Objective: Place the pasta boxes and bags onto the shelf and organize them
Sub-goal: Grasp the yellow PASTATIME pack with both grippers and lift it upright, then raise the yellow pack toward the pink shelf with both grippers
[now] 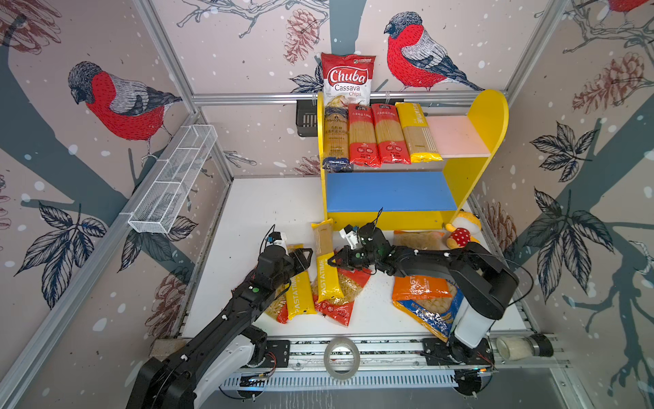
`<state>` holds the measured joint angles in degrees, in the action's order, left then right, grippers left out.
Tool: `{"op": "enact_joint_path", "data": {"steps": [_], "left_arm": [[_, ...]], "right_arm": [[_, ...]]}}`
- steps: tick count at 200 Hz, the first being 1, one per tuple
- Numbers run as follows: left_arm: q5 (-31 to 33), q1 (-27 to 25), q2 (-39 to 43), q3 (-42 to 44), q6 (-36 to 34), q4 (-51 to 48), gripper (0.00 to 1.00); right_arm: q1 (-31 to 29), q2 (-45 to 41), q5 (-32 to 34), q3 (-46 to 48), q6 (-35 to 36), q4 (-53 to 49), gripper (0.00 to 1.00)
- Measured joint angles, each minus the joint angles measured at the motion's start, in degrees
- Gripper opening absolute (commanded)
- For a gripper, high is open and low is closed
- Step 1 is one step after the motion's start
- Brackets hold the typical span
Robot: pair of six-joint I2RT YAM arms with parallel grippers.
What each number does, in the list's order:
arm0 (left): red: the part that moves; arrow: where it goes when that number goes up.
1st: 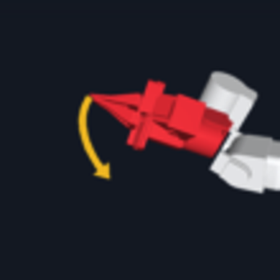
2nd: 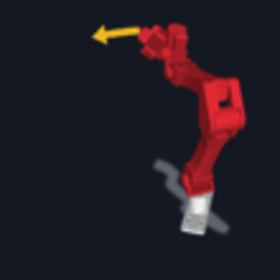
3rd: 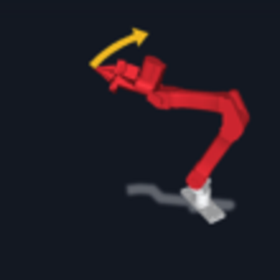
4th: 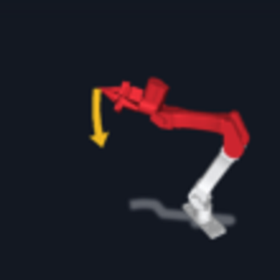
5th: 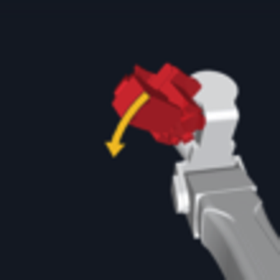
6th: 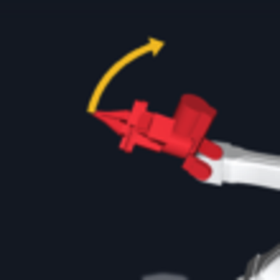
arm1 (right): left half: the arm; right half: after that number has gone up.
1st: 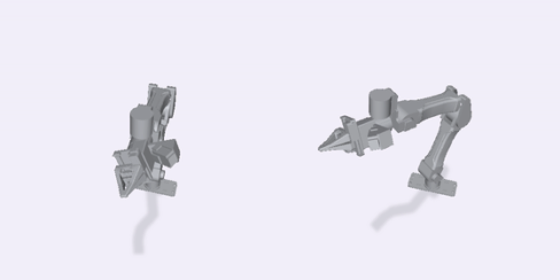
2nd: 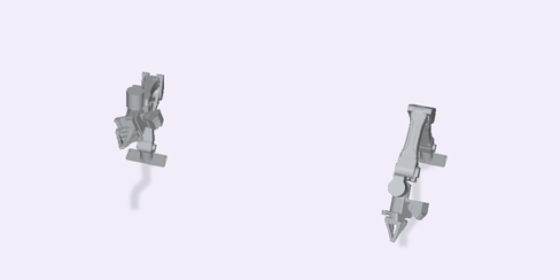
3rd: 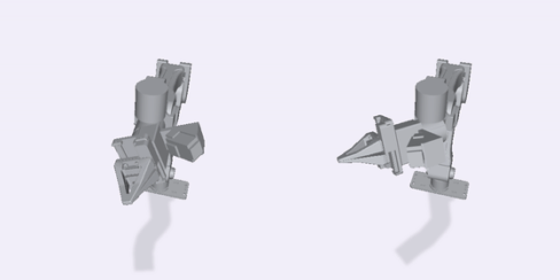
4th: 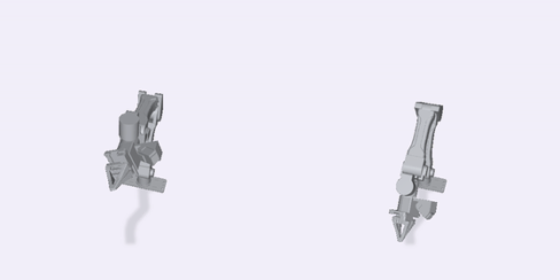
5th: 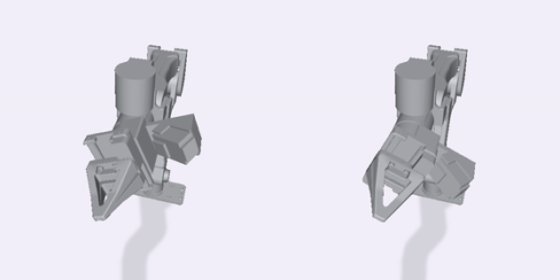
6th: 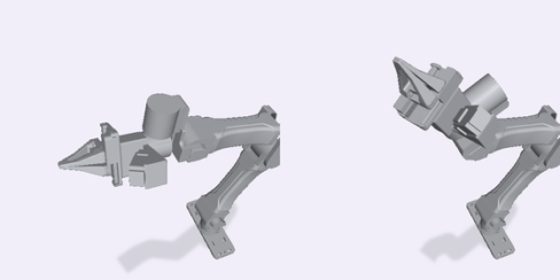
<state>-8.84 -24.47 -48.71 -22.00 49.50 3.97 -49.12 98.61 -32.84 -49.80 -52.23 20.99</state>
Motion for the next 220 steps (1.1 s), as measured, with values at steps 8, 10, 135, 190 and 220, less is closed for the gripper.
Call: {"op": "enact_joint_path", "data": {"steps": [8,10,135,190,220], "left_arm": [[-0.7,0.0,0.7,-0.3,-0.2,1.0,0.70],[-1.1,0.1,0.9,-0.3,-0.3,1.4,0.71],[-21.7,-1.2,-6.5,-6.8,0.6,32.3,0.80],[-24.5,-7.1,-10.7,-14.1,-5.0,33.5,0.63],[-25.5,-7.4,-12.4,-15.8,-6.2,34.2,0.43]], "right_arm": [[0.0,-1.9,0.2,0.7,0.9,-0.1,0.00],[0.0,-2.4,0.3,0.8,1.3,-0.1,0.00],[2.9,-31.7,1.2,5.9,19.9,0.3,0.00],[2.9,-35.2,-1.6,4.6,25.8,-2.4,0.00],[2.9,-35.8,-1.9,4.6,27.0,-3.3,0.00]]}}
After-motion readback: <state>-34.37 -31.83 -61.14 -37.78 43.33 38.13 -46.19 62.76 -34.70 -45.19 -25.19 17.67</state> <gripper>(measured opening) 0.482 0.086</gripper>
